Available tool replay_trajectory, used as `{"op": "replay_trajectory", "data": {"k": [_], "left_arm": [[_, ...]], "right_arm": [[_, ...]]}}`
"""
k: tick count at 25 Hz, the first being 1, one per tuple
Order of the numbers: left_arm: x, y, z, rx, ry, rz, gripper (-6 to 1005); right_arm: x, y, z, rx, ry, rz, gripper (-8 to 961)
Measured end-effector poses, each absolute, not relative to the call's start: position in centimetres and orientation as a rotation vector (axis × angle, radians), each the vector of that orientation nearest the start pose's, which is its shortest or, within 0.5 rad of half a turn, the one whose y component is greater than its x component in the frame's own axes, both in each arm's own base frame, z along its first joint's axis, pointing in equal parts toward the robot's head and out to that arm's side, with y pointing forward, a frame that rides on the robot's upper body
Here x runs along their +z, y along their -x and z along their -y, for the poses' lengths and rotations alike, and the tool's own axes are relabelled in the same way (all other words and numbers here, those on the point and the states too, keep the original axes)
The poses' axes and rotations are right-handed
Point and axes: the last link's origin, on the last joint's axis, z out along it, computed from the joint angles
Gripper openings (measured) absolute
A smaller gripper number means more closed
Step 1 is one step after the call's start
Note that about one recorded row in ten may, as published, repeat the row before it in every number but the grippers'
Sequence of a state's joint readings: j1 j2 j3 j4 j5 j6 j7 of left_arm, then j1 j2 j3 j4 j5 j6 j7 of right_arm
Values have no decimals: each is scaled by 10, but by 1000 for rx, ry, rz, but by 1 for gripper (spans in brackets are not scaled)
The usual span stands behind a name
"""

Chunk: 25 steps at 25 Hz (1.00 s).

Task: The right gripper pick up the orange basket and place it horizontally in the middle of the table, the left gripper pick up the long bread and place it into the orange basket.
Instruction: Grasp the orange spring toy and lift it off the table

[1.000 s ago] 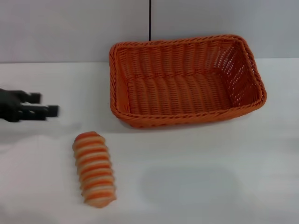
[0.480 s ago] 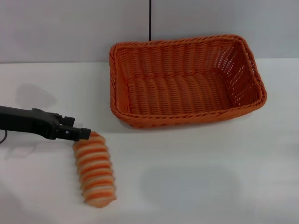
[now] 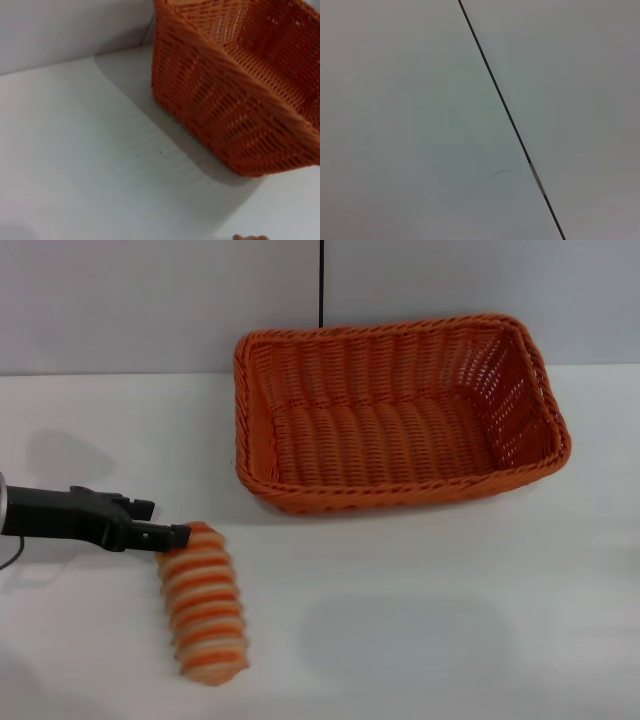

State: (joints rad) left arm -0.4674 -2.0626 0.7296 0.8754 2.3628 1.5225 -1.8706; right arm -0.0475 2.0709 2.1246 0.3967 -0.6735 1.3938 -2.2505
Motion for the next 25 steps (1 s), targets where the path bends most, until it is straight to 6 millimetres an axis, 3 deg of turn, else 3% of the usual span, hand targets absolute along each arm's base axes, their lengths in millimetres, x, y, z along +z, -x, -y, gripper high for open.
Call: {"op": "replay_trajectory", "data": {"k": [18, 23, 25], "left_arm": [[13, 310, -316, -72, 2674, 1165, 809], [12, 309, -315, -65, 2683, 1165, 637], [11, 309, -315, -66, 2687, 1165, 472]], "right_arm": [[56, -401, -192, 984, 1469, -845, 666], [56, -400, -193, 986, 1467, -846, 666], [56, -400, -193, 986, 1467, -845, 666]]}}
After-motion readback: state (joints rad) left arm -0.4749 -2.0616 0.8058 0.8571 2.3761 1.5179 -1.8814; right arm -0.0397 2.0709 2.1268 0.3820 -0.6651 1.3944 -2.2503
